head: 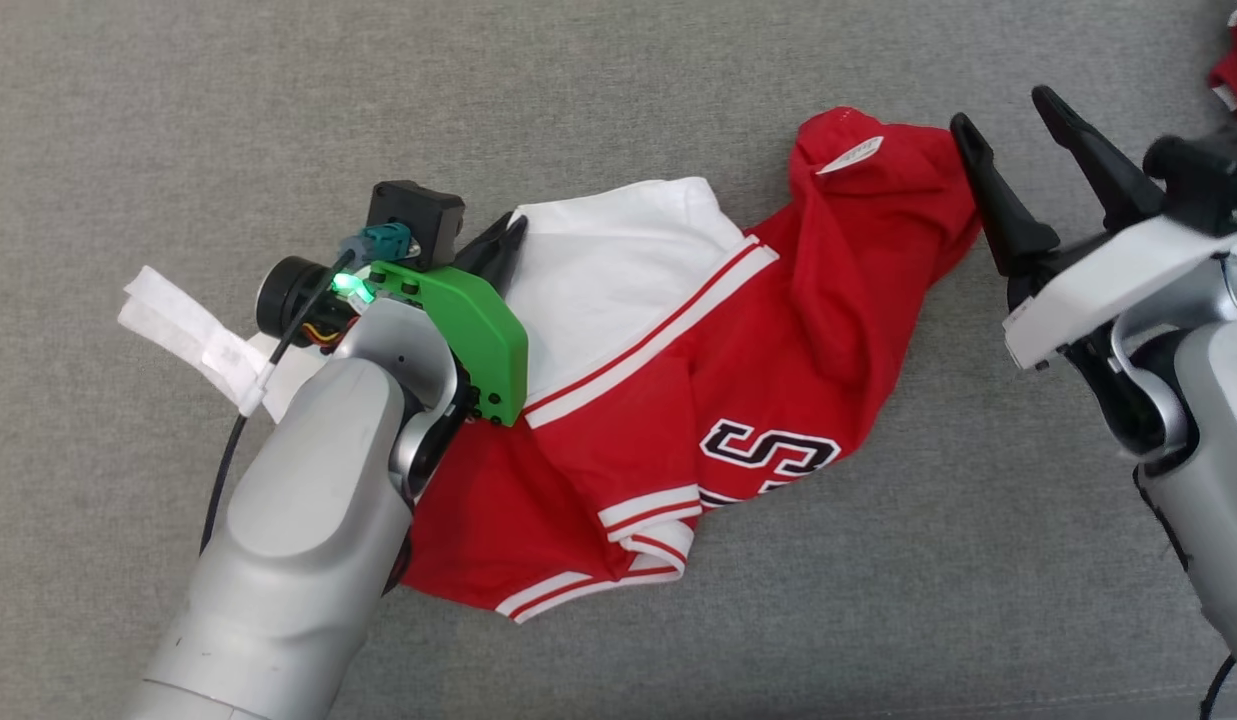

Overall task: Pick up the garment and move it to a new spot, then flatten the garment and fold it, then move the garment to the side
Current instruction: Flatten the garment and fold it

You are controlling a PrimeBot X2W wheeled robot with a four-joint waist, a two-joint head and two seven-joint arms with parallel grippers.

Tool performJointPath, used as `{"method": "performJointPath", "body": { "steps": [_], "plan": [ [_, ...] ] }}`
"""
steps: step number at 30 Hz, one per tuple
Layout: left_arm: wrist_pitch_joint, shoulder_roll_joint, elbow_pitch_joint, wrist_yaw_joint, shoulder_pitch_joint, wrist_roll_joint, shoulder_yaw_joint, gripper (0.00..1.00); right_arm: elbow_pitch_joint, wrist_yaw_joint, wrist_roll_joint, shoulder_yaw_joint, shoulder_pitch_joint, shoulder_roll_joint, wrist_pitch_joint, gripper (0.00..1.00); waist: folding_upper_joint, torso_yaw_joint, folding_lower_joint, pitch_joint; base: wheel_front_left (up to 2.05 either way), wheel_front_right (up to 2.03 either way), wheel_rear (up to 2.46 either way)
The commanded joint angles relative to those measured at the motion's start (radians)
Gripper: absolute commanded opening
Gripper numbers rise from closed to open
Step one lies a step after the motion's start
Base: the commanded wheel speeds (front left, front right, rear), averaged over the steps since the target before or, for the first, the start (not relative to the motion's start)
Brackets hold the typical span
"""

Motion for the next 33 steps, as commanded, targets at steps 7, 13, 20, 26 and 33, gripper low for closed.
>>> {"method": "performJointPath", "body": {
  "steps": [7, 13, 20, 26, 33],
  "plan": [
    [-0.043, -0.027, 0.015, -0.007, -0.035, -0.004, -0.037, 0.00, 0.099, 0.000, 0.117, 0.190, -0.202, -0.112, 0.179, 1.00, 0.0000, 0.097, 0.0000, 0.038, 0.00, 0.00, 0.00],
    [-0.068, -0.042, 0.042, -0.007, -0.043, -0.020, -0.059, 0.00, 0.127, 0.000, 0.206, 0.314, -0.273, -0.170, 0.289, 1.00, 0.0000, 0.121, 0.0000, 0.039, 0.00, 0.00, 0.00],
    [-0.090, -0.047, 0.066, -0.005, -0.061, -0.030, -0.072, 0.00, 0.126, 0.000, 0.275, 0.408, -0.318, -0.213, 0.355, 0.16, 0.0000, 0.125, 0.0000, 0.046, 0.00, 0.00, 0.00],
    [-0.148, -0.045, 0.071, 0.005, -0.075, -0.023, -0.070, 0.00, 0.119, 0.000, 0.258, 0.400, -0.333, -0.234, 0.249, 0.00, 0.0000, 0.124, 0.0000, 0.038, 0.00, 0.00, 0.00],
    [-0.284, -0.008, -0.013, 0.050, -0.075, -0.001, -0.035, 0.00, 0.073, 0.000, 0.216, 0.308, -0.267, -0.249, 0.023, 0.00, 0.0000, 0.104, 0.0000, -0.012, 0.00, 0.00, 0.00]
  ]
}}
